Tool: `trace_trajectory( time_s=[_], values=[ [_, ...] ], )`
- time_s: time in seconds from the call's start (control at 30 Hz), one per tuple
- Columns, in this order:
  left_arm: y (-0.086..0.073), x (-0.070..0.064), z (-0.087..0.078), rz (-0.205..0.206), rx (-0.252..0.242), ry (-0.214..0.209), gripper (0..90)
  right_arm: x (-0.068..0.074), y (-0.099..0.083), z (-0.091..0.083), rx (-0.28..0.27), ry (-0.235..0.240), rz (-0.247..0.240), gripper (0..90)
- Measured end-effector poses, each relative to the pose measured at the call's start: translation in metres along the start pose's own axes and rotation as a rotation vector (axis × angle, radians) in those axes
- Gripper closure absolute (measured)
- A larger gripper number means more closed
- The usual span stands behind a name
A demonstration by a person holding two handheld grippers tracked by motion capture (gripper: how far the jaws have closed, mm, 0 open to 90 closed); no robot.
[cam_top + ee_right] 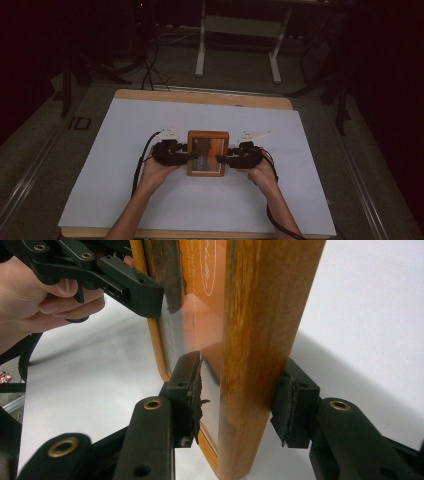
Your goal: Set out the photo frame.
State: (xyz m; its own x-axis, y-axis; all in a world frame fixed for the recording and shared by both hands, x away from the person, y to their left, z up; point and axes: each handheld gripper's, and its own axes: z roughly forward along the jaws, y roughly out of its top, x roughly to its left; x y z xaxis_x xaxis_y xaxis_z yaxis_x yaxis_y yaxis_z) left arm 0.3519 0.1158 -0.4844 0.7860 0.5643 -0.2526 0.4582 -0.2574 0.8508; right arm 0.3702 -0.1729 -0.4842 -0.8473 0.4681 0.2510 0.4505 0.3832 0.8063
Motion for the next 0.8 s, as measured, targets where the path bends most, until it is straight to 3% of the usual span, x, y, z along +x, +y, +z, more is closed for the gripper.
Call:
trace_trajectory(
  time_s=[0.8],
  values=[
    [-0.0018,0.0071,0.0098,-0.055,-0.008,0.005,53.3,-0.0073,-0.0054,0.0031,-0.016,0.012,0.085,59.9]
  ],
)
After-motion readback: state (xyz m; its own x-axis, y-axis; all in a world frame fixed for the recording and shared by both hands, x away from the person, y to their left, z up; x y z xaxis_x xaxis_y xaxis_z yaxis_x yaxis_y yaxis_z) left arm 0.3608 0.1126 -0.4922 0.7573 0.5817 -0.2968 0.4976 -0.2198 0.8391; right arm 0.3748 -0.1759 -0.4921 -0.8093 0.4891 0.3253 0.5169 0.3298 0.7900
